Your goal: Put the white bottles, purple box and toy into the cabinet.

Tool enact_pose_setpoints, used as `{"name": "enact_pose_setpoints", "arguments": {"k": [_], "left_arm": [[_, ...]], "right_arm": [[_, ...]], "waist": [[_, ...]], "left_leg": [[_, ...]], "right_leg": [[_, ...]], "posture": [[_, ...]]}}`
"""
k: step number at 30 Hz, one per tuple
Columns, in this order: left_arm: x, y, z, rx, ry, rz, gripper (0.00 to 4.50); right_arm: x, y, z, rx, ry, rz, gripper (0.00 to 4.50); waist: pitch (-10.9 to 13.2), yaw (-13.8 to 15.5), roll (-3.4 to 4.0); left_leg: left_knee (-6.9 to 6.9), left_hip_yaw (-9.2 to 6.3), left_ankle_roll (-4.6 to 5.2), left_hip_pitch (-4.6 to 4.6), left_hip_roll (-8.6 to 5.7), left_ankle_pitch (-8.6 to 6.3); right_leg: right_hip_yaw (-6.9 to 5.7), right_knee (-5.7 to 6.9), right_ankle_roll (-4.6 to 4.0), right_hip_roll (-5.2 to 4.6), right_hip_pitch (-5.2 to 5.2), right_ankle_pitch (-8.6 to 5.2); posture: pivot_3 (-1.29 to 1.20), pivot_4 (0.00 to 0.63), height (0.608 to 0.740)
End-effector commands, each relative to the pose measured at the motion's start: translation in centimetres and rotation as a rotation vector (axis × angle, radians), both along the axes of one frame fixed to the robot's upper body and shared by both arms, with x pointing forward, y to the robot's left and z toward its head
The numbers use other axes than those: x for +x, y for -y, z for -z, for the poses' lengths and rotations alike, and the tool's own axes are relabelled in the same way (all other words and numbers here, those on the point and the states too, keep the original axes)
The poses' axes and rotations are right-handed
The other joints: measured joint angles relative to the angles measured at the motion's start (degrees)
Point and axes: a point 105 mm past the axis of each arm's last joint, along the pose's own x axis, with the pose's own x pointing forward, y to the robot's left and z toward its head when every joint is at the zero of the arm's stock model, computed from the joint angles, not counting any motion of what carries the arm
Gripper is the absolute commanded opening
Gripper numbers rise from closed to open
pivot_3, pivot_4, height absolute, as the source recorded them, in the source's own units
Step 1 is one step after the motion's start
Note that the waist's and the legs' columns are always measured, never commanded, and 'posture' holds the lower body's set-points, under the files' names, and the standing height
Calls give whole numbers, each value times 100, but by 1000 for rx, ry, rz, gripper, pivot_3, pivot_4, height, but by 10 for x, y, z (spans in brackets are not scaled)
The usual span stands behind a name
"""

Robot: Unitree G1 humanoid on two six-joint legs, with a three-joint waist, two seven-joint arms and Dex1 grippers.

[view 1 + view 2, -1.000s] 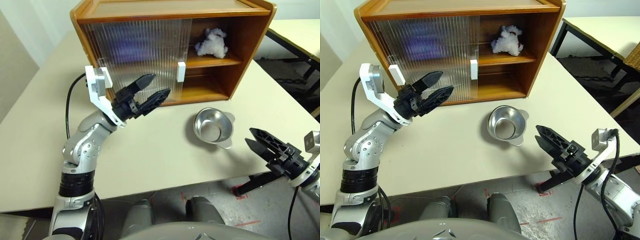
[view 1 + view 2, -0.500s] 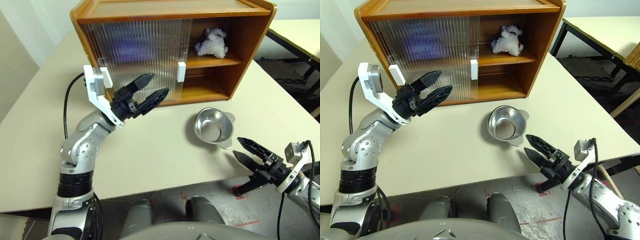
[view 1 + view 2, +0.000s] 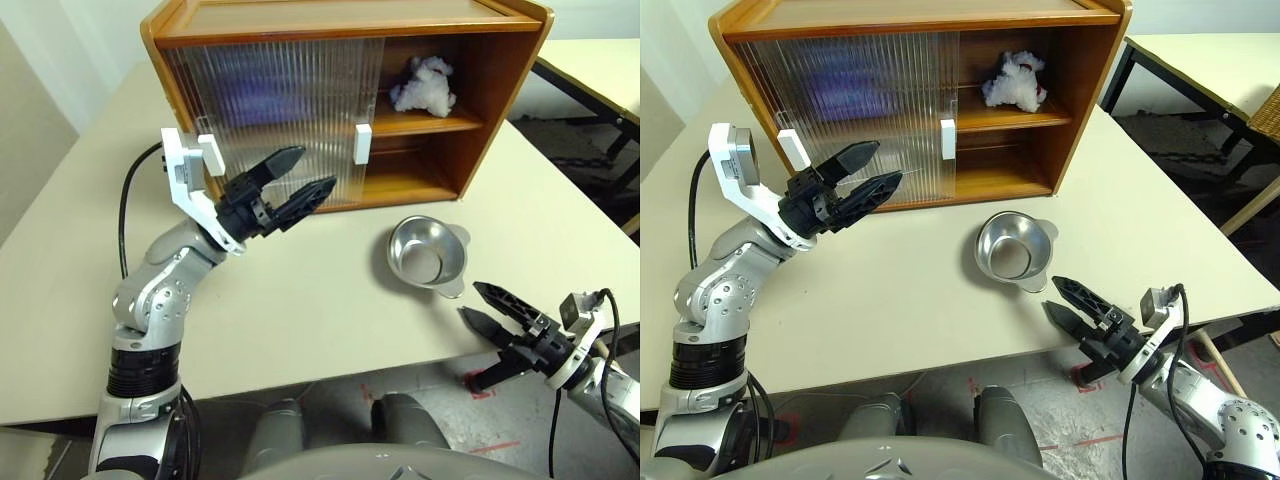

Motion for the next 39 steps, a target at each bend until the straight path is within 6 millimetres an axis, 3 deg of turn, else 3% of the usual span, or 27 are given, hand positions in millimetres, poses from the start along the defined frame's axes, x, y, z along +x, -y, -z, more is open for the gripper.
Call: {"name": "enact_pose_setpoints", "arguments": {"k": [1, 13, 18, 21, 33, 36, 39], "left_arm": [[-3, 0, -1, 1, 6, 3, 4500], [-6, 3, 4, -14, -3, 2, 4500], [-6, 4, 5, -18, -5, -2, 4500], [-6, 5, 4, -23, -3, -2, 4500], [-5, 2, 1, -25, 3, -12, 4500], [-5, 2, 1, -25, 5, -15, 4500], [-5, 0, 1, -24, 6, -20, 4500]], "right_arm": [[-1, -2, 4, 8, -9, -39, 4465], [14, -3, -3, 3, 37, -83, 4465], [17, -4, -11, -3, 54, -105, 4465], [20, -4, -13, -6, 54, -107, 4465], [17, -8, -9, -15, 39, -114, 4465], [18, -9, -10, -23, 41, -115, 3827], [20, -8, -11, -35, 39, -111, 2765]], "waist": [[0, 0, 0], [1, 15, -3], [1, 60, -3], [2, 114, -4], [6, 155, -10], [6, 147, -10], [6, 152, -10]], "left_leg": [[0, 0, 0, 0, 0, 0], [1, 0, 0, 1, -2, 0], [1, 0, 1, 2, -2, 1], [1, -1, 1, 3, -2, 1], [0, -3, 2, 1, -1, 1], [0, -3, 1, 0, -1, 0], [0, -3, 1, 1, 0, 0]], "right_leg": [[0, 0, 1, 0, 0, 0], [0, 0, 10, 1, 0, 6], [-1, -1, 76, 1, -3, 44], [-2, -3, 72, 1, -7, 41], [-6, -12, 69, 0, -9, 39], [-5, -11, 68, 0, -8, 39], [-5, -11, 67, 1, -8, 38]], "posture": [[51, 6, 740], [59, 12, 740], [61, 13, 740], [61, 15, 740], [71, 18, 740], [73, 18, 740], [75, 20, 740]]}}
